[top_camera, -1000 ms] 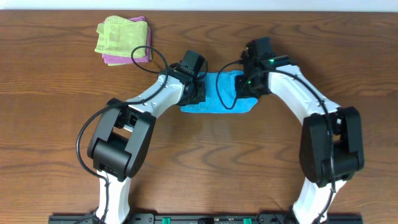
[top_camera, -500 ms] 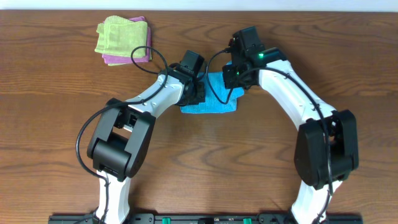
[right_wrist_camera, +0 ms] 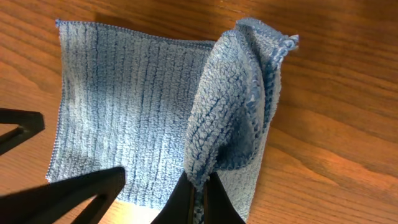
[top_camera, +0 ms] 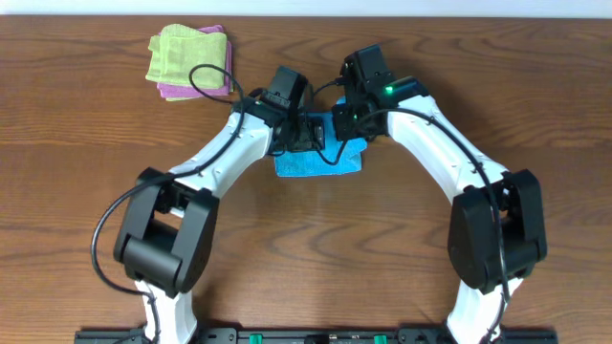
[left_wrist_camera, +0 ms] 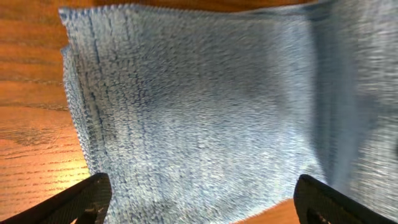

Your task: Fold the cloth

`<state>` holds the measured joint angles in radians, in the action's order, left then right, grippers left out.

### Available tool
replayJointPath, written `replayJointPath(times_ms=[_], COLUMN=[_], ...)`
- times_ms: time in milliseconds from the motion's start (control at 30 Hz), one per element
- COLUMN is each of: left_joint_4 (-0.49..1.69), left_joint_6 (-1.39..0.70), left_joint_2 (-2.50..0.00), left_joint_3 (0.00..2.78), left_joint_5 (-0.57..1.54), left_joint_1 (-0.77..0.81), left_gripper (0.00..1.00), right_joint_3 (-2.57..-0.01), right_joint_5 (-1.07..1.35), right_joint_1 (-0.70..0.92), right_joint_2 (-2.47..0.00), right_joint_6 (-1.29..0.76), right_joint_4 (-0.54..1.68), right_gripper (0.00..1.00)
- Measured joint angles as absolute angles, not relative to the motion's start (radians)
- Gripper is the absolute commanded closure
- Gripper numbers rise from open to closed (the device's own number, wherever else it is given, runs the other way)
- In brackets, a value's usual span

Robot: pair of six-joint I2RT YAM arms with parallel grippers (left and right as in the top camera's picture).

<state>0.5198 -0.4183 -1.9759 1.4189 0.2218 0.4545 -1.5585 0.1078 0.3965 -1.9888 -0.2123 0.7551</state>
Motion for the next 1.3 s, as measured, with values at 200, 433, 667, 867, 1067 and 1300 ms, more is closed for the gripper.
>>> replayJointPath(times_ms=[200, 433, 667, 867, 1067, 1300], left_joint_4=[0.553, 0.649, 0.822, 0.885, 0.886, 0.886], left_joint_6=[-0.413, -0.381, -0.344, -0.312, -0.286, -0.279], left_joint_2=[-1.961, -1.834, -1.724, -1.724, -1.724, -1.724], left_joint_3=[1.419, 1.419, 1.419, 1.419, 1.419, 1.419], left_joint_5=[0.194, 0.088, -0.015, -0.038, -0.078, -0.091], left_joint_1=[0.448, 0.358, 0.221, 0.16, 0.131, 0.041], left_gripper=[0.05, 0.05, 0.05, 0.05, 0.05, 0.05], right_joint_3=[-1.559, -1.559, -1.559, -1.559, -1.559, -1.559], right_joint_5=[0.107, 0.112, 0.112, 0.113, 0.112, 0.103], right_joint_1=[0.4, 0.42, 0.47, 0.492, 0.493, 0.533], right_joint_2=[-1.989, -1.989, -1.989, -1.989, -1.989, -1.989], right_joint_6=[-0.22, -0.229, -0.239, -0.249, -0.261, -0.281], right_joint_4=[0.755, 0.748, 0.706, 0.694, 0.625, 0.582], right_gripper=[0.99, 0.98, 0.98, 0.98, 0.99, 0.98])
